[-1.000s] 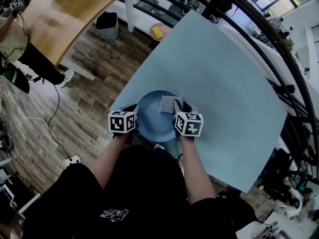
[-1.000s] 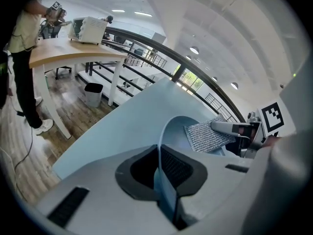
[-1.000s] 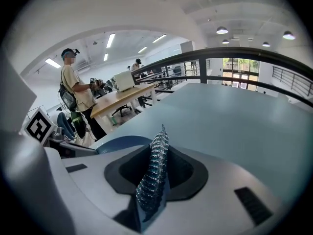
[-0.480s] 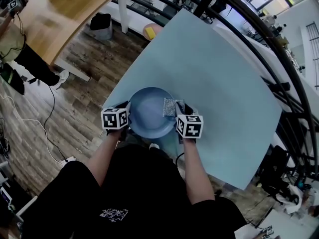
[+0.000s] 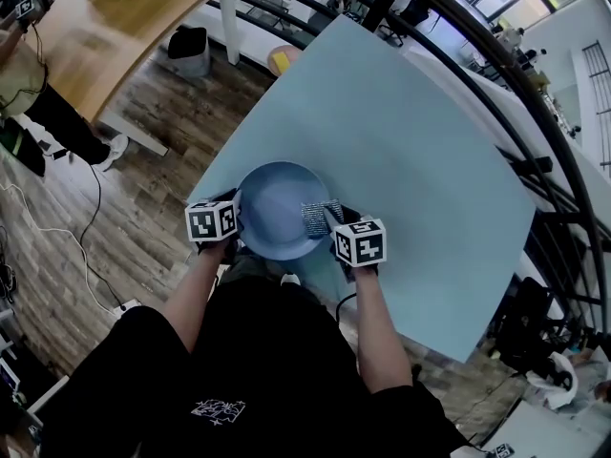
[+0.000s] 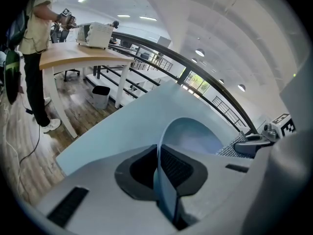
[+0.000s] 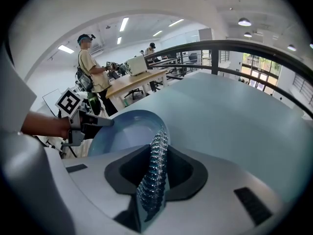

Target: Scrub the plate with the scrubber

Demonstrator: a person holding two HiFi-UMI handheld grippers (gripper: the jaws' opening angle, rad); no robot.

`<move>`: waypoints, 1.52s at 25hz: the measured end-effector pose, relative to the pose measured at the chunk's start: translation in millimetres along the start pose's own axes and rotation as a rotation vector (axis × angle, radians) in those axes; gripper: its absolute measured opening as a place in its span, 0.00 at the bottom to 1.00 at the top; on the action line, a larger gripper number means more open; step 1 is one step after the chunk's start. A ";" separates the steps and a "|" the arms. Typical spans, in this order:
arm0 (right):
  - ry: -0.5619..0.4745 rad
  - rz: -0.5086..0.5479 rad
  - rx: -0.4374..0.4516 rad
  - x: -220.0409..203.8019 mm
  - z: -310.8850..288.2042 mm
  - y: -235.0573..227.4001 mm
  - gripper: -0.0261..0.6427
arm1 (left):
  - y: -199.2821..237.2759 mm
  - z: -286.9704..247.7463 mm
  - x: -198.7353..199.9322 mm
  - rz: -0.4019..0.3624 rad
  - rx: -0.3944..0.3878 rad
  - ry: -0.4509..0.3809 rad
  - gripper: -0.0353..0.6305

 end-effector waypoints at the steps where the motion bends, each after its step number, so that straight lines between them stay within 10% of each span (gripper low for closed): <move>1: 0.001 -0.015 0.017 -3.1 -0.4 1.0 0.18 | -0.3 -0.3 -0.3 0.002 0.002 0.000 0.09; 13: -0.045 -0.183 0.112 -24.6 -10.2 14.7 0.18 | -2.9 -1.7 -0.8 0.032 0.022 -0.004 0.09; 38: -0.033 -0.102 0.149 7.3 -75.7 86.7 0.18 | 0.1 -1.0 0.2 0.073 0.002 0.014 0.09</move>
Point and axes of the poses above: the fingertips, and each gripper's own axes: z backward along the fingers, y to its left, x out of its top, the point moved 5 cm from there along z, backward along the fingers, and after that the axes turned 9 degrees about x, right-handed, at the moved point
